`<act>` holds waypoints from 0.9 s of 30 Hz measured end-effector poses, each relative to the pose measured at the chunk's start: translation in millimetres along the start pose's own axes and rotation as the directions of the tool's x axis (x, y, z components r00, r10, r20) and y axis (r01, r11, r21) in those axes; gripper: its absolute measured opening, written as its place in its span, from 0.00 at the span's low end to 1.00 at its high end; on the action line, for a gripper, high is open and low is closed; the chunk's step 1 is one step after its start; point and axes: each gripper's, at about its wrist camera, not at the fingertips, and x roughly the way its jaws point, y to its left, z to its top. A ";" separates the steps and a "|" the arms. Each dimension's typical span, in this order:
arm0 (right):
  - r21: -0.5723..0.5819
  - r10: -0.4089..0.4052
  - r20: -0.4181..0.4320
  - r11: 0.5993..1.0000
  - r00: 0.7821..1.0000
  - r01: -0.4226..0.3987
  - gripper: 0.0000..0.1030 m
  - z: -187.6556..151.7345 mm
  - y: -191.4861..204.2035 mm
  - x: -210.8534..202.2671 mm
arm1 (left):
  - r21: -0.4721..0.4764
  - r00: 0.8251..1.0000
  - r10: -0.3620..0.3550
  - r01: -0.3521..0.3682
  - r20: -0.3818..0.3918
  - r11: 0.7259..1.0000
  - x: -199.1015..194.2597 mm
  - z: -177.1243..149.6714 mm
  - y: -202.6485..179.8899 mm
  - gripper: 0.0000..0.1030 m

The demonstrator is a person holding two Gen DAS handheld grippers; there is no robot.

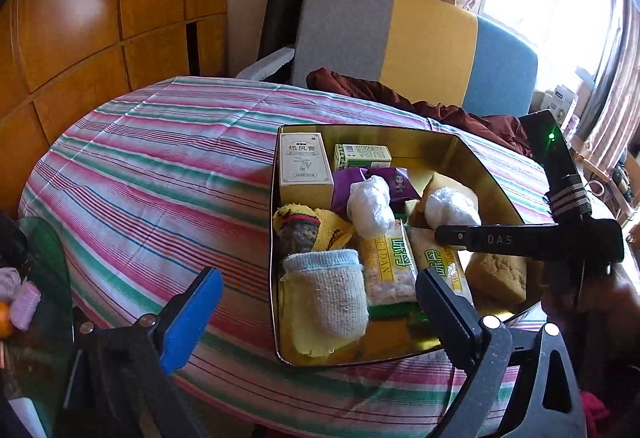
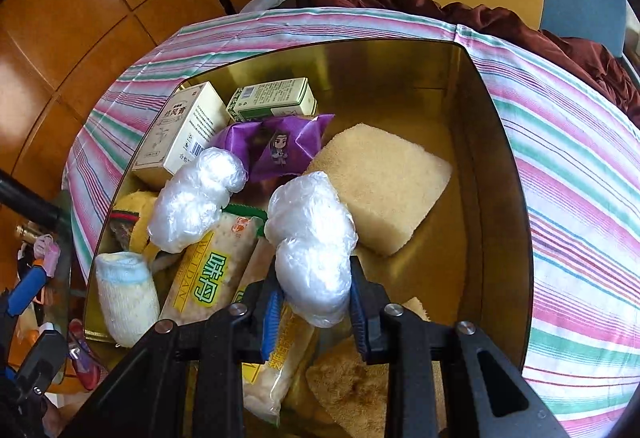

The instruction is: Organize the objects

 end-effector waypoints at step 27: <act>0.083 -0.351 0.335 0.936 0.874 0.343 0.68 -79.3 10.1 -114.7 | -0.077 0.995 0.086 -0.082 0.046 0.994 -26.1 -6.6 -23.0 1.00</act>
